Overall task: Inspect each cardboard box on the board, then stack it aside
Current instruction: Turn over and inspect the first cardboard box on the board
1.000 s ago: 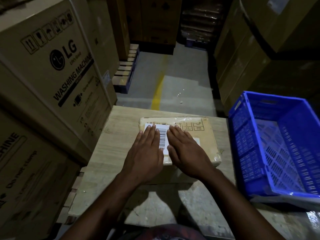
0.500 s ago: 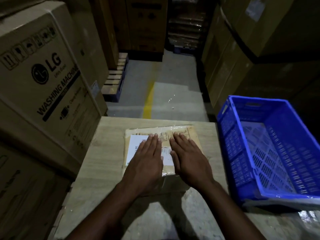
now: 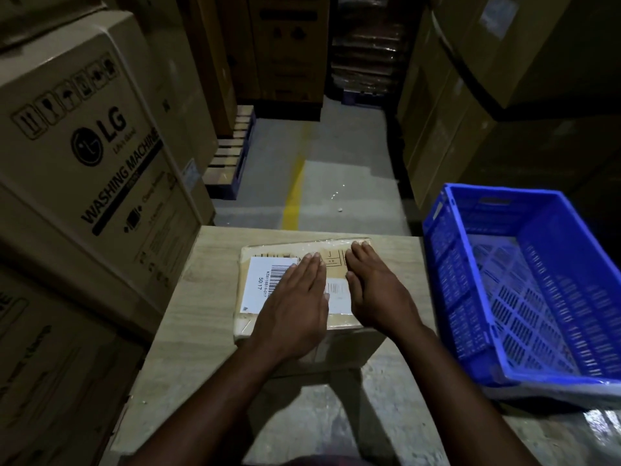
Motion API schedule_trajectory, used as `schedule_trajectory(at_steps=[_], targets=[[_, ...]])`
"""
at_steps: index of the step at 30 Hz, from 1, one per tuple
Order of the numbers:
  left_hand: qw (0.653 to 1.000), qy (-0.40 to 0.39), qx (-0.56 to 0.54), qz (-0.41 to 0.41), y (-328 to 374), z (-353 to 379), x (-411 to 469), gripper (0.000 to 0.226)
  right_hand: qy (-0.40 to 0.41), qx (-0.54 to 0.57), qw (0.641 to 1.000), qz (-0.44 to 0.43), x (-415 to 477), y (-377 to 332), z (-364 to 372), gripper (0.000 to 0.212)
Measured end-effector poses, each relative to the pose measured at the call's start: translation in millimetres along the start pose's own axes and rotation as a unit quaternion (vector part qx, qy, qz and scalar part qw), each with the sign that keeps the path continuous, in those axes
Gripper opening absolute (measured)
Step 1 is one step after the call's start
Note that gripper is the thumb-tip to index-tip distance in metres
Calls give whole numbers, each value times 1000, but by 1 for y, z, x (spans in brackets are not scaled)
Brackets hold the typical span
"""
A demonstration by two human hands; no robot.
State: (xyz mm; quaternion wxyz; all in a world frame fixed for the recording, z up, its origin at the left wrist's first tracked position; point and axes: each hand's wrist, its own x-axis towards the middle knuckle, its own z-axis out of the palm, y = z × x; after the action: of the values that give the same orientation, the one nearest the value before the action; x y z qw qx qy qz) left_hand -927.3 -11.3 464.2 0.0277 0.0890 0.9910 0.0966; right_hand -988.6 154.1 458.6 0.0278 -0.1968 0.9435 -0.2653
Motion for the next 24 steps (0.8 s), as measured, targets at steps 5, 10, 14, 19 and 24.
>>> schedule_trajectory(at_steps=[5, 10, 14, 19, 24], targets=[[997, -2, 22, -79, -13, -9, -8, 78, 29, 125, 992, 23, -13, 9, -8, 64], [975, 52, -23, -213, -51, -6, -33, 83, 43, 289, 941, 171, -36, 15, 2, 56], [957, 78, -174, -221, -52, 7, -45, 82, 42, 419, 877, 231, -35, 4, 8, 15], [942, 114, -234, -211, -58, 8, -53, 85, 40, 431, 879, 200, -33, -11, -2, 28], [936, 101, -262, -213, -65, 17, -56, 82, 41, 384, 914, 122, -35, -37, -20, 46]])
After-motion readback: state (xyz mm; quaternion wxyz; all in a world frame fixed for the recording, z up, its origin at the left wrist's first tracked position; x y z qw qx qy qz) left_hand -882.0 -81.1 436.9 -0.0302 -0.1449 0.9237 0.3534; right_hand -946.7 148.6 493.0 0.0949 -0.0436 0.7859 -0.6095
